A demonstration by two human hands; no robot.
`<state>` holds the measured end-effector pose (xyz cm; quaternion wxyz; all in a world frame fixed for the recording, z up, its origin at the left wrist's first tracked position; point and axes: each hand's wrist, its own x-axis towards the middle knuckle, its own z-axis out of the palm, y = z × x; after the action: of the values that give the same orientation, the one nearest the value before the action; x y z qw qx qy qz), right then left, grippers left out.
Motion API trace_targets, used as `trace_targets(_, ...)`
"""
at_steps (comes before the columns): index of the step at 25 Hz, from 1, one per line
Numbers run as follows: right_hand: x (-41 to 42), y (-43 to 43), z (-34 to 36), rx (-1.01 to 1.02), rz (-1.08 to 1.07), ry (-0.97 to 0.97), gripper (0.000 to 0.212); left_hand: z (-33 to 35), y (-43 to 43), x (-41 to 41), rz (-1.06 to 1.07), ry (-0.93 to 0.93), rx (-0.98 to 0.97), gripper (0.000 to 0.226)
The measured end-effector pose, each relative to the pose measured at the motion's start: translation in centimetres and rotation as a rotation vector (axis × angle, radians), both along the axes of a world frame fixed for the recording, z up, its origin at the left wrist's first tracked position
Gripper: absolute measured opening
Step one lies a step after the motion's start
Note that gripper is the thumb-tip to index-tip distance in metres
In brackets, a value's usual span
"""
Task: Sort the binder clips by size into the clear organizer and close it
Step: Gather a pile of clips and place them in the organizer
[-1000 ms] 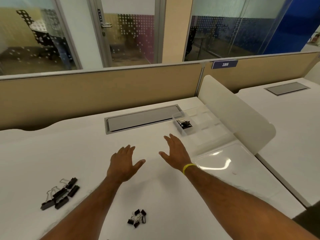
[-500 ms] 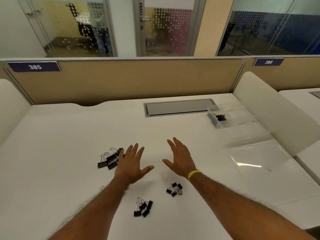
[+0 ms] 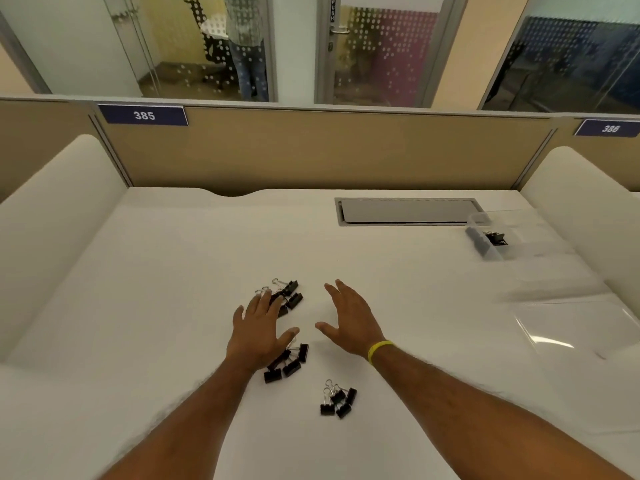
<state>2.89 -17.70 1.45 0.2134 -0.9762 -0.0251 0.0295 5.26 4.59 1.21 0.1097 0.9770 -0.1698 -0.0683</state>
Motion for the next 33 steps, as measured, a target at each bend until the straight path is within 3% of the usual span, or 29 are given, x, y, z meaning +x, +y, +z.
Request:
trace_targets(4, 2.7, 3.2, 0.3, 0.018, 0.053, 0.029, 0.078, -0.3, 2.5, 1.1, 0.068, 0.007, -0.048, 0.069)
trace_targets(16, 10.1, 6.8, -0.4, 0.023, 0.092, 0.178, 0.044, -0.5, 3.8, 5.3, 0.159, -0.017, -0.177, 0.059)
trace_targets(23, 11.0, 6.9, -1.7, 0.067, 0.033, 0.145, 0.026, -0.9, 4.6, 5.8, 0.216, -0.041, -0.266, 0.058)
trace_targets(33, 11.0, 6.6, -1.8, 0.056, -0.044, 0.122, 0.023, -0.5, 4.3, 5.5, 0.238, -0.059, -0.313, 0.049)
